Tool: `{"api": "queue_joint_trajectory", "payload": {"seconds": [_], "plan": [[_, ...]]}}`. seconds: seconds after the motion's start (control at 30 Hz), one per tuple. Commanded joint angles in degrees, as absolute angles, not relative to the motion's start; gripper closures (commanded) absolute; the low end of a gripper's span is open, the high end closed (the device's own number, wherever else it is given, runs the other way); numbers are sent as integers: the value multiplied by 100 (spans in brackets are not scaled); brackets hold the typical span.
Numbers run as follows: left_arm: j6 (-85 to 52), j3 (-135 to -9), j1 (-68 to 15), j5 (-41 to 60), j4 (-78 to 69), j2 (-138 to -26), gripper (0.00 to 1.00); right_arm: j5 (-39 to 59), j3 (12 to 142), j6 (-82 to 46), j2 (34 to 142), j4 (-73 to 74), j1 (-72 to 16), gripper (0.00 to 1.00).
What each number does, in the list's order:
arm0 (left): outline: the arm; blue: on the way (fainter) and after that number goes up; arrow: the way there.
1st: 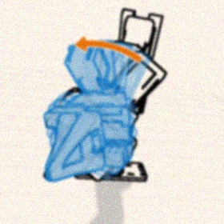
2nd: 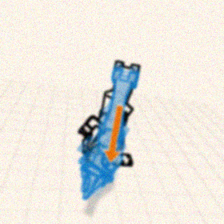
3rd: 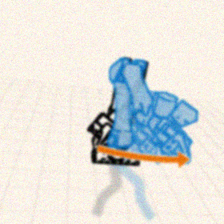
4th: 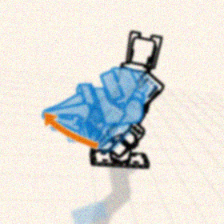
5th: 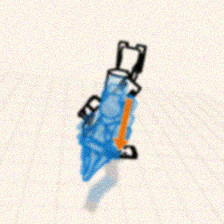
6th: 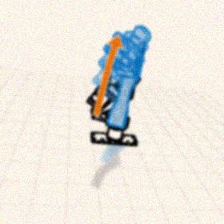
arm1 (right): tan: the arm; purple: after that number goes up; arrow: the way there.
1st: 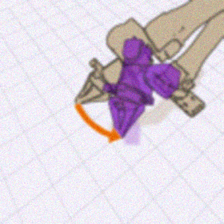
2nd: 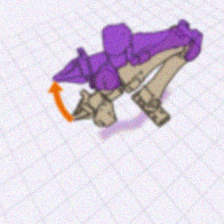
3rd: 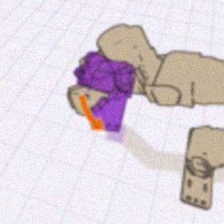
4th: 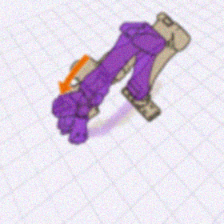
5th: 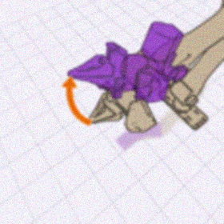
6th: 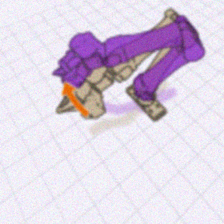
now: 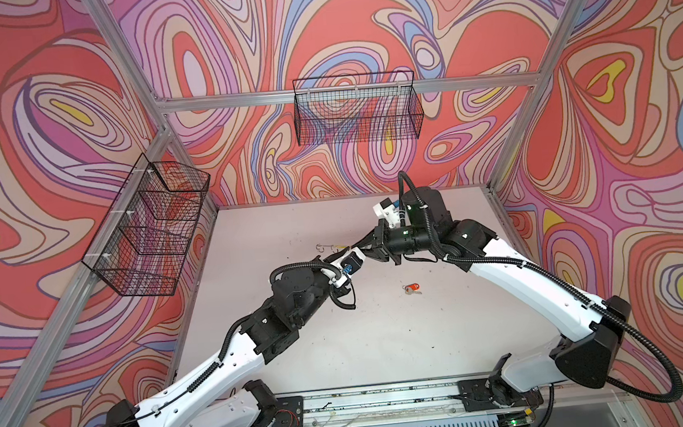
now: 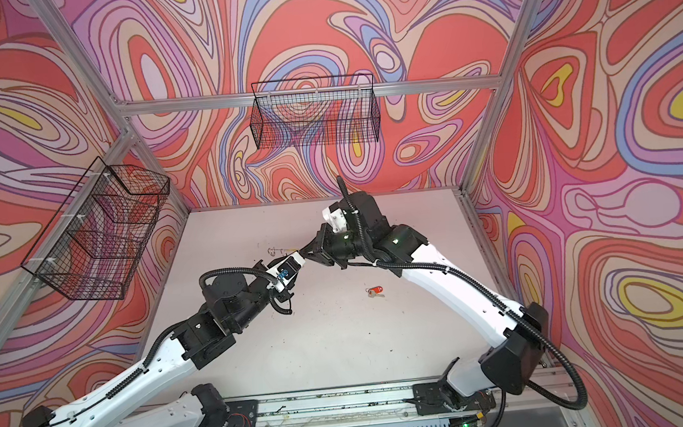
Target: Put the keys on the keyring
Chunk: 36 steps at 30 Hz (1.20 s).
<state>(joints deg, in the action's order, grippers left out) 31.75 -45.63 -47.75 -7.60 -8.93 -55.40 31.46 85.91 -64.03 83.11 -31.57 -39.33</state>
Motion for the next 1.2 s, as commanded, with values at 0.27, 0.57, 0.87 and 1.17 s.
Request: {"api": "queue_joint_trajectory", "payload": {"seconds": [0.27,0.57,0.87,1.17], "plan": [[3370,-4764,-4807,-932,-1216,-5659,92,3405,8518,-6545,8218,-2903,-3920,100],[3244,-4746,-4808,-1033,-1371,-5671,100,3489,8279,-6582,8138,-2803,-3918,100],[2720,-4963,-4808,-773,-616,-5576,100,3671,8562,-5841,8057,-3219,-3706,69],[1483,-5264,-4808,55,729,-5444,100,4158,9983,-3208,7992,-4415,-3445,63]]}}
